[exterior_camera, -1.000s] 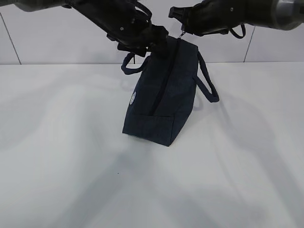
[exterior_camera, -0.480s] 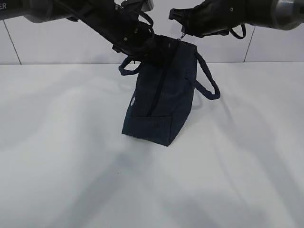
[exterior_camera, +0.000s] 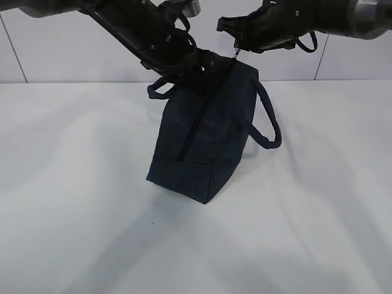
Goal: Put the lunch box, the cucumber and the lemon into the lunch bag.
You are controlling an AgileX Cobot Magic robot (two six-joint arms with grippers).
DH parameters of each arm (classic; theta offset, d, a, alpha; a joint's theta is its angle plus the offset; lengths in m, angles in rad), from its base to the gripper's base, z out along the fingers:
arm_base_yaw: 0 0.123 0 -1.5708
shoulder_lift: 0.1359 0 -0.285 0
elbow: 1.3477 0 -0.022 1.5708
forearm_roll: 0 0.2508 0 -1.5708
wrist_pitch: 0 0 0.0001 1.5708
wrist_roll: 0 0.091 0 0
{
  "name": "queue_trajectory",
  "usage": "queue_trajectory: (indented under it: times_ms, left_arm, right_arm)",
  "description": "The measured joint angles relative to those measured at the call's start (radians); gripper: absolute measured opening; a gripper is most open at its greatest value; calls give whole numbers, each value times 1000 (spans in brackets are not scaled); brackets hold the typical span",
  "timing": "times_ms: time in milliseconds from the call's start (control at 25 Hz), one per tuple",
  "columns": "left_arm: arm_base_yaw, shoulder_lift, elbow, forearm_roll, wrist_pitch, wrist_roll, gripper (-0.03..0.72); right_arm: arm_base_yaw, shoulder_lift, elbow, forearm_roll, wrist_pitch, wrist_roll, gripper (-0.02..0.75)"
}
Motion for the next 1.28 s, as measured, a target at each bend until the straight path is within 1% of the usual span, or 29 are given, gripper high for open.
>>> queue_trajectory:
  times_ms: [160,360,480,840,1040,1160,1240,1280]
  left_arm:
    - [0,-13,0,9,49,0,-6]
    - [0,-22,0,54,92,0,-6]
    - [0,-23,0,75,111,0,-7]
    - [0,-28,0,113,136,0,-8]
    - [0,-28,0,121,148,0,-8]
    - [0,-28,0,129,158,-29,-6]
    - [0,-28,-2,132,172,-49,9]
    - [3,-28,-8,131,182,-56,33]
  right_arm:
    - [2,4,0,-20,30,-2,7]
    - [4,33,-2,-20,56,4,7]
    - [4,56,-2,8,57,33,7]
    - [0,107,-4,152,56,46,7]
    - [0,111,-5,173,56,46,7]
    - [0,111,-5,181,56,46,7]
    - [0,99,-5,181,58,34,7]
    - [0,93,-5,181,60,30,7]
